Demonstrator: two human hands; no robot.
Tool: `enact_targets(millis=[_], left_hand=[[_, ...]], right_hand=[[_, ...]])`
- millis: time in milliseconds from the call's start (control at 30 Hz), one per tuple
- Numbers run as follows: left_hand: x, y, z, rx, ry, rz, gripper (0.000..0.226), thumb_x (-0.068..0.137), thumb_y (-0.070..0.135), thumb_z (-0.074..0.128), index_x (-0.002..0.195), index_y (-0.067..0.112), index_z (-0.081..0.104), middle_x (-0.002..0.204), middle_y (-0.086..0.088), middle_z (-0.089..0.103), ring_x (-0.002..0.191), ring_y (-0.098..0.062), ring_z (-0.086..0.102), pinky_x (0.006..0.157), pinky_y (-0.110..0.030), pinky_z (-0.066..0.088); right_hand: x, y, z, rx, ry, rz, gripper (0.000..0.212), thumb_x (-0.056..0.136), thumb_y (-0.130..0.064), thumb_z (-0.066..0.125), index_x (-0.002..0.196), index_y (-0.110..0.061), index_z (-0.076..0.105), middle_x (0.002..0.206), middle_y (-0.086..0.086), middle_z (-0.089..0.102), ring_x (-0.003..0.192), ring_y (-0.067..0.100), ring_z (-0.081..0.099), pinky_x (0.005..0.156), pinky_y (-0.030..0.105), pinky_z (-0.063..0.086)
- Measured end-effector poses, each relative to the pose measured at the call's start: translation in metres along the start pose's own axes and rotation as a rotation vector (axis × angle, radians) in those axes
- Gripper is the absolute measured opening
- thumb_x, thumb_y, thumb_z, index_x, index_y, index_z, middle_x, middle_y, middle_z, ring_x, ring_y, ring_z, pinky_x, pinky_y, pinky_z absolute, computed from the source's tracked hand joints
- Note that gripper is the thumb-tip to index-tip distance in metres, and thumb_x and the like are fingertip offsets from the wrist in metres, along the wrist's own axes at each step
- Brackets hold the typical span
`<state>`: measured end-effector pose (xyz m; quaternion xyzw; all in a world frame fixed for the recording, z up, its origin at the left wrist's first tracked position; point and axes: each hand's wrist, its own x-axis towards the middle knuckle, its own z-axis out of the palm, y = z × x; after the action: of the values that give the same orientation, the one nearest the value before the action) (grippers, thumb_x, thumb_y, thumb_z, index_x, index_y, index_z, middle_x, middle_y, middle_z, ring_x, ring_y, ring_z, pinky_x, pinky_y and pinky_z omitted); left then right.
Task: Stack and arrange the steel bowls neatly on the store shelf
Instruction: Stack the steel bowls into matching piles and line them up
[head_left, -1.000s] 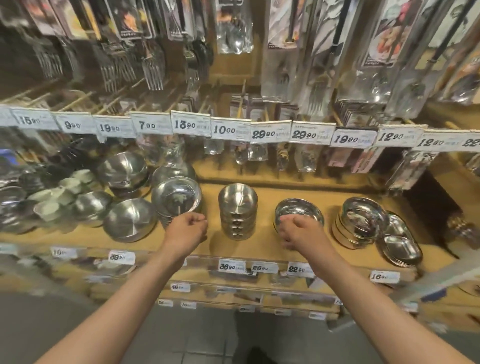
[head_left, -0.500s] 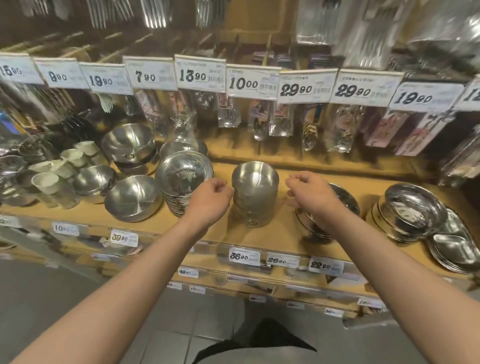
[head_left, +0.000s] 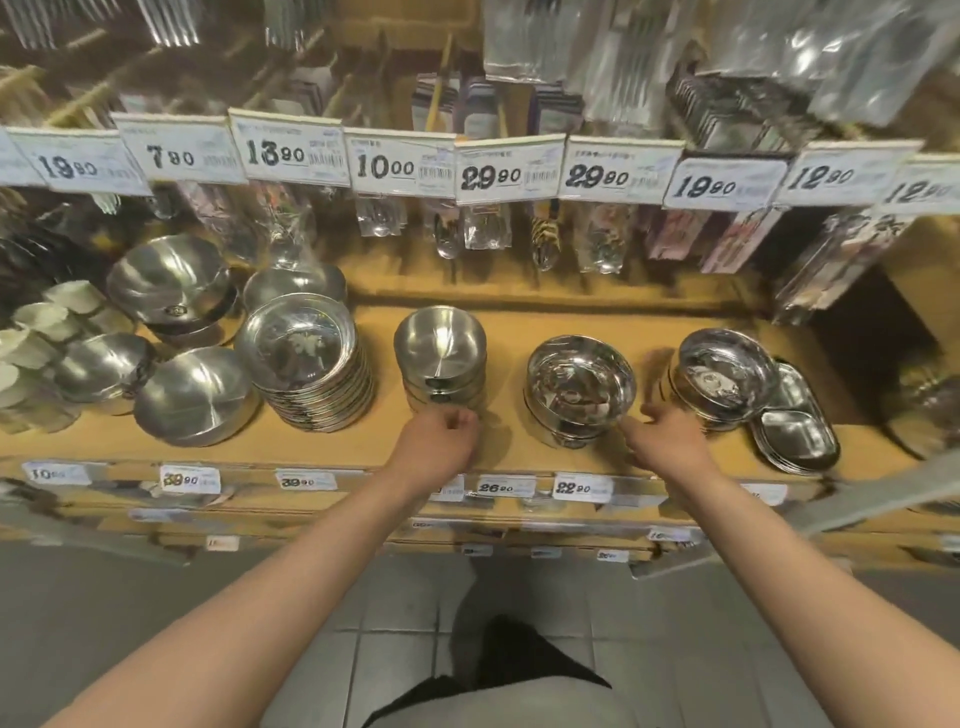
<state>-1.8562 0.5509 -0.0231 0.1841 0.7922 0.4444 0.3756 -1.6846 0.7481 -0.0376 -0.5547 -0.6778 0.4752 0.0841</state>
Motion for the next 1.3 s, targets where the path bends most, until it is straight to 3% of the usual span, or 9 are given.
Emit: enact_targets(millis=[67, 167, 267, 433, 633, 800, 933, 1100, 1300], left_hand=[[0.006, 0.008, 0.016, -0.014, -0.031, -0.022, 0.011, 0.093, 0.018, 0.061, 0.097, 0.016, 0.071, 0.091, -0.003, 0.068, 0.083, -0.025, 0.07, 0.088, -0.046, 0.06], [0.022, 0.02, 0.042, 0.041, -0.043, -0.014, 0.05, 0.097, 0.031, 0.062, 0.141, 0.009, 0.054, 0.098, 0.004, 0.067, 0.101, -0.028, 0.071, 0.094, -0.049, 0.058], [0.036, 0.029, 0.063, 0.074, -0.017, -0.024, 0.07, 0.097, 0.045, 0.057, 0.154, 0.01, 0.037, 0.132, -0.006, 0.063, 0.115, -0.03, 0.065, 0.103, -0.047, 0.052], [0.048, 0.026, 0.084, 0.062, 0.035, -0.028, 0.025, 0.099, 0.038, 0.055, 0.116, 0.022, 0.061, 0.115, -0.002, 0.072, 0.096, -0.019, 0.069, 0.093, -0.044, 0.057], [0.05, 0.035, 0.091, 0.064, 0.084, -0.051, 0.017, 0.1, 0.03, 0.056, 0.084, 0.027, 0.062, 0.083, 0.001, 0.074, 0.068, -0.016, 0.07, 0.065, -0.033, 0.058], [0.044, 0.044, 0.091, -0.028, 0.0, -0.135, 0.018, 0.101, 0.031, 0.056, 0.1, 0.016, 0.066, 0.105, -0.014, 0.075, 0.092, -0.032, 0.072, 0.087, -0.048, 0.058], [0.025, 0.046, 0.07, -0.006, -0.019, -0.131, 0.064, 0.097, 0.042, 0.06, 0.147, 0.005, 0.046, 0.133, -0.01, 0.064, 0.112, -0.024, 0.065, 0.1, -0.039, 0.053], [-0.007, 0.027, 0.008, -0.184, 0.019, -0.085, 0.011, 0.098, 0.025, 0.062, 0.096, 0.022, 0.073, 0.092, 0.009, 0.071, 0.094, -0.014, 0.067, 0.097, -0.042, 0.058], [-0.029, -0.009, -0.096, -0.275, 0.171, -0.073, 0.015, 0.1, 0.016, 0.059, 0.092, 0.018, 0.072, 0.088, 0.007, 0.073, 0.084, -0.011, 0.069, 0.079, -0.03, 0.06]], right_hand=[[0.005, 0.001, 0.002, -0.015, -0.01, -0.029, 0.065, 0.093, -0.034, 0.064, 0.146, -0.002, 0.044, 0.125, 0.018, 0.065, 0.114, 0.036, 0.063, 0.099, 0.053, 0.051], [0.018, -0.002, 0.004, -0.061, -0.008, -0.089, 0.051, 0.096, -0.033, 0.061, 0.137, -0.004, 0.053, 0.109, 0.016, 0.071, 0.105, 0.035, 0.066, 0.095, 0.054, 0.052], [0.029, -0.002, 0.005, -0.115, 0.006, -0.109, 0.041, 0.096, -0.032, 0.06, 0.128, -0.007, 0.06, 0.106, 0.011, 0.072, 0.102, 0.033, 0.065, 0.094, 0.05, 0.053], [0.036, 0.004, 0.001, -0.158, 0.01, -0.153, 0.031, 0.092, -0.03, 0.063, 0.12, -0.017, 0.065, 0.085, 0.0, 0.068, 0.08, 0.022, 0.06, 0.066, 0.028, 0.042], [0.046, 0.003, -0.004, -0.179, -0.034, -0.162, 0.032, 0.092, -0.028, 0.065, 0.121, -0.014, 0.065, 0.1, 0.007, 0.073, 0.096, 0.027, 0.065, 0.081, 0.033, 0.048], [0.046, 0.001, -0.01, -0.19, -0.059, -0.161, 0.035, 0.096, -0.033, 0.061, 0.124, -0.012, 0.062, 0.097, 0.005, 0.067, 0.089, 0.025, 0.055, 0.078, 0.034, 0.041], [0.026, -0.011, -0.019, -0.222, 0.035, -0.236, 0.04, 0.095, -0.036, 0.062, 0.114, 0.0, 0.058, 0.075, -0.001, 0.056, 0.077, 0.027, 0.052, 0.065, 0.034, 0.036], [-0.012, -0.056, 0.005, -0.183, 0.072, -0.481, 0.034, 0.095, -0.027, 0.062, 0.119, -0.003, 0.061, 0.096, 0.005, 0.064, 0.088, 0.026, 0.056, 0.076, 0.033, 0.04], [-0.057, -0.111, 0.076, -0.039, -0.237, -0.547, 0.033, 0.096, -0.025, 0.063, 0.127, -0.014, 0.061, 0.105, -0.005, 0.065, 0.102, 0.016, 0.062, 0.094, 0.033, 0.048]])
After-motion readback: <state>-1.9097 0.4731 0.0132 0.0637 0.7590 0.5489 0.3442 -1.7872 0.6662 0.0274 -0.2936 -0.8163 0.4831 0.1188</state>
